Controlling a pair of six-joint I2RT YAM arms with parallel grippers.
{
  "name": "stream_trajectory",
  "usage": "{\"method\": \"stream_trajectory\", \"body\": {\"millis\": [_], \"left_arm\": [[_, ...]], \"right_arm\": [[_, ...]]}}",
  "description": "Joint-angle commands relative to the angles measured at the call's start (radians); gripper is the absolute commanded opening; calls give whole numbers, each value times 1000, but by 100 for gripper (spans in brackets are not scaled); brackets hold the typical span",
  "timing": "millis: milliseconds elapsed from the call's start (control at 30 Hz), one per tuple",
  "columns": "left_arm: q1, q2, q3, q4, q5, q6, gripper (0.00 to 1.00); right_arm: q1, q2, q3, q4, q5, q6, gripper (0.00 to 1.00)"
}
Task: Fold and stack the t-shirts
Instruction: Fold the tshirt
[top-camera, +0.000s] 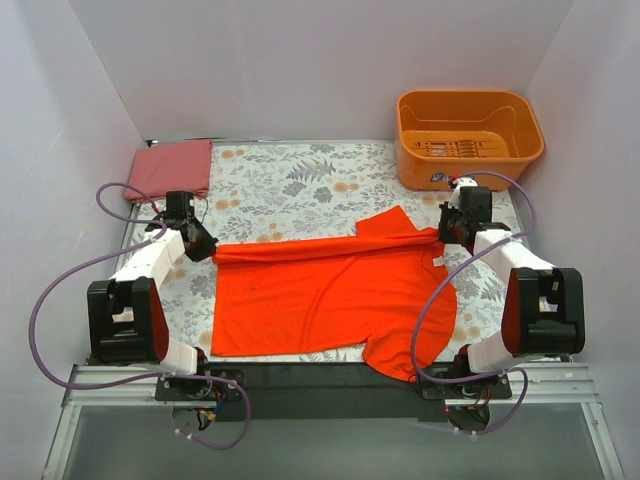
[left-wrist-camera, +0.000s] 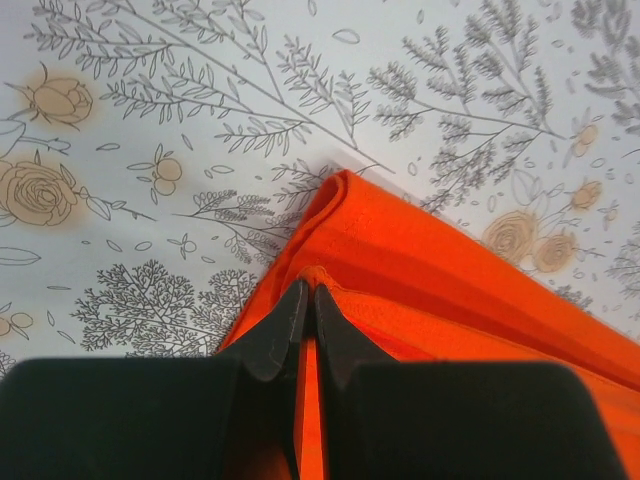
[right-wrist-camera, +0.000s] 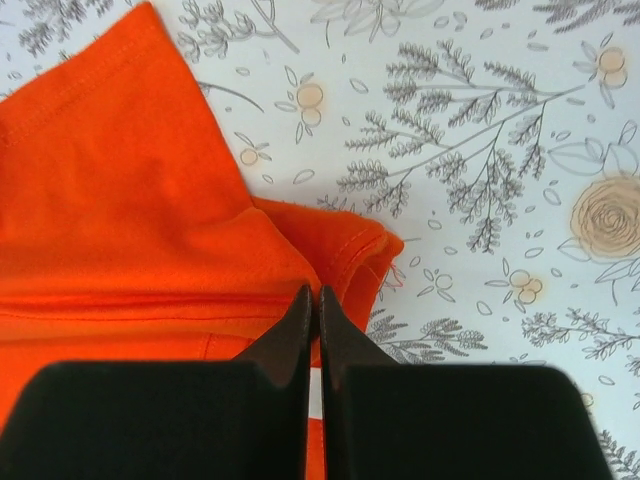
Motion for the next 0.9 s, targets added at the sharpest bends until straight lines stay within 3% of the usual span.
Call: {"method": "stream_trajectory", "body": {"millis": [0,300,367,433,467,500,567,700,800,867], "left_arm": [[13,-41,-35,9,-14,-2,0],[12,-4,-114,46,-3,-30,0],[12,-15,-128,51,3,-36,2],[12,-27,-132,51,22,-36,8],[12,-38,-132,51,25,-35,21],[12,-59,-132,48,29,-33,25],[12,-92,-126,41,36,-30,40],[12,-168,-82,17,42,-16,57],[4,-210,-63,14,51,-10,58],[-10,-225,-59,18,51,1,58]], "right_arm": [[-16,-14,-30,17,45,8,1],[-20,75,-27,-14,8,39,2],[-20,89,-16,-35,3,43,6],[-19,84,-4,-66,5,46,19],[-19,80,-1,-75,3,48,23],[-17,74,5,-82,3,46,30],[-16,45,28,-112,-24,48,35],[22,-24,76,-144,-9,45,43],[59,-55,116,-145,25,40,44],[76,-55,134,-126,-39,20,45]]}}
